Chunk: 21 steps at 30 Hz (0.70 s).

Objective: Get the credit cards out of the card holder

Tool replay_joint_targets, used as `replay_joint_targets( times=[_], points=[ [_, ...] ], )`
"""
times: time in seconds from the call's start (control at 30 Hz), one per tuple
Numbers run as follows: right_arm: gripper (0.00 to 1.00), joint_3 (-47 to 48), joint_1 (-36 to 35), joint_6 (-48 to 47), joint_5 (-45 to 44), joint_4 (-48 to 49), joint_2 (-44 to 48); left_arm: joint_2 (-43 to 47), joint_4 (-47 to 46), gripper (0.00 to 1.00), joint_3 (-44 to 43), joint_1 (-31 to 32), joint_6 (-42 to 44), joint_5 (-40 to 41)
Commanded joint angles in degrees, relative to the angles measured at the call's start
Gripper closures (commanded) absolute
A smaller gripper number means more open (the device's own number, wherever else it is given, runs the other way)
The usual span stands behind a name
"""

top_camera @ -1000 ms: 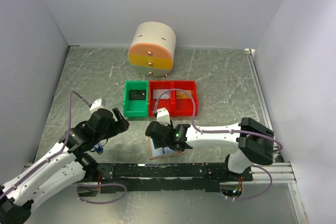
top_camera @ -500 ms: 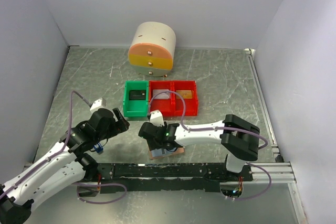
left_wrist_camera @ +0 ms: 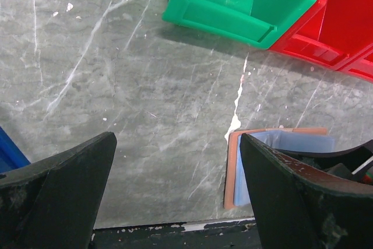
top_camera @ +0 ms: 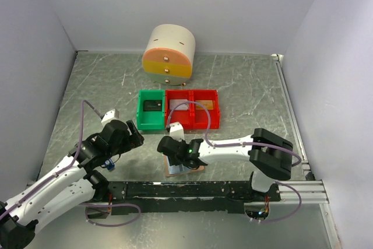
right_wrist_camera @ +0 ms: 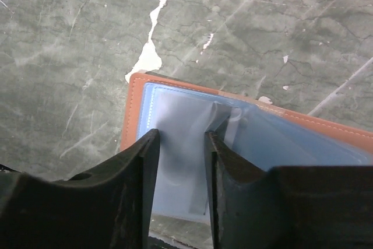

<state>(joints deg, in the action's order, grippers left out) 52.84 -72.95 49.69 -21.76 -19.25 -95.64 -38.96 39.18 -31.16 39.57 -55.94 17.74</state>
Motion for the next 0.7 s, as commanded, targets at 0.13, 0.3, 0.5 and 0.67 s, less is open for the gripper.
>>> replay_joint_targets(
  times=[0.13, 0.3, 0.5, 0.67],
  points=[
    [0.77, -5.1, 0.3, 1.2, 3.5, 5.3, 2.3, 0.8, -0.7, 0.0, -0.2, -0.4, 0.9, -0.1],
    [0.86, -4.3, 0.3, 1.3, 2.8, 3.7, 1.9, 0.2, -0.8, 0.0, -0.4, -0.4, 1.1, -0.2],
    [0.94, -3.8, 0.4, 1.1, 3.4, 4.4, 2.4, -0.7, -2.2, 0.0, 0.0, -0.4, 2.7, -2.3],
    [1.0, -6.0, 2.3, 2.2, 5.3, 7.9, 4.5, -2.6, -7.5, 0.01, 1.2, -0.4, 7.4, -10.0]
  ],
)
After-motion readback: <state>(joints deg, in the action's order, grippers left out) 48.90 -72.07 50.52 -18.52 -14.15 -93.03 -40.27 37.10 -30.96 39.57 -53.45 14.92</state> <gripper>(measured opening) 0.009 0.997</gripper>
